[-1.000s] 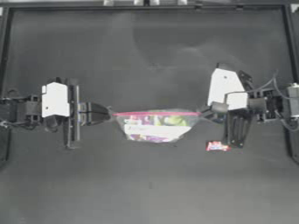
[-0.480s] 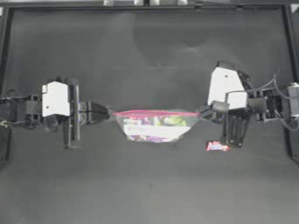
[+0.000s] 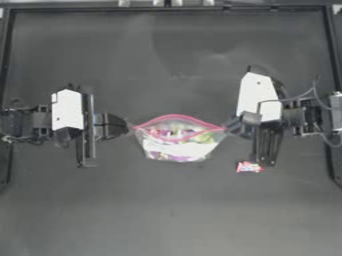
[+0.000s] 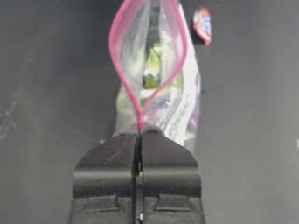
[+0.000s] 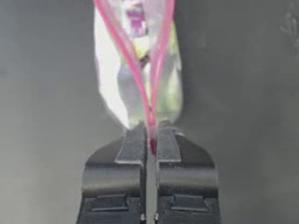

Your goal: Put candy in bag

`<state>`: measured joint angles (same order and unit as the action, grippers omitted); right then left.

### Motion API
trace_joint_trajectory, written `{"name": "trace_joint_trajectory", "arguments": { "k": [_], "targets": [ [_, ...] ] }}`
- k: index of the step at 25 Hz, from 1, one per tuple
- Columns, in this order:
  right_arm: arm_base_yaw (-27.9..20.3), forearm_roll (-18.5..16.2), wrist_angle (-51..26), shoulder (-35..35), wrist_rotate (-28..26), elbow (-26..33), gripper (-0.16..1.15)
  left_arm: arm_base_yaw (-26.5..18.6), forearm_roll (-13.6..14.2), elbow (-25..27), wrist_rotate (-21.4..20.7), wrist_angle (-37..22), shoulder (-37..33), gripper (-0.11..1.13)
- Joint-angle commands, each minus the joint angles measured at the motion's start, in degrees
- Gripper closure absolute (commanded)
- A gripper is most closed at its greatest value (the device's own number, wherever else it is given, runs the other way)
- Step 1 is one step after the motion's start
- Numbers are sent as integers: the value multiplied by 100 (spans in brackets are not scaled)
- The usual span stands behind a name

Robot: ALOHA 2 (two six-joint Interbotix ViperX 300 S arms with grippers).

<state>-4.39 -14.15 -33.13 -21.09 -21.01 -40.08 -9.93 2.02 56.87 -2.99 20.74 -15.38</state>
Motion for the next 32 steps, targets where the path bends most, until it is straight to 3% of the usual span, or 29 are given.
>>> {"name": "trace_joint_trajectory", "arguments": {
  "k": [1, 13, 32],
  "targets": [
    [105, -18, 62, 0, 9, 281, 81, 79, 0, -220, -9, -114, -255, 100],
    [404, 35, 62, 53, -35, 413, 81, 334, 0, -308, 0, -413, -527, 100],
    [492, 97, 246, 360, -35, 343, 81, 457, -44, -246, 18, -378, -211, 100]
  ]
}}
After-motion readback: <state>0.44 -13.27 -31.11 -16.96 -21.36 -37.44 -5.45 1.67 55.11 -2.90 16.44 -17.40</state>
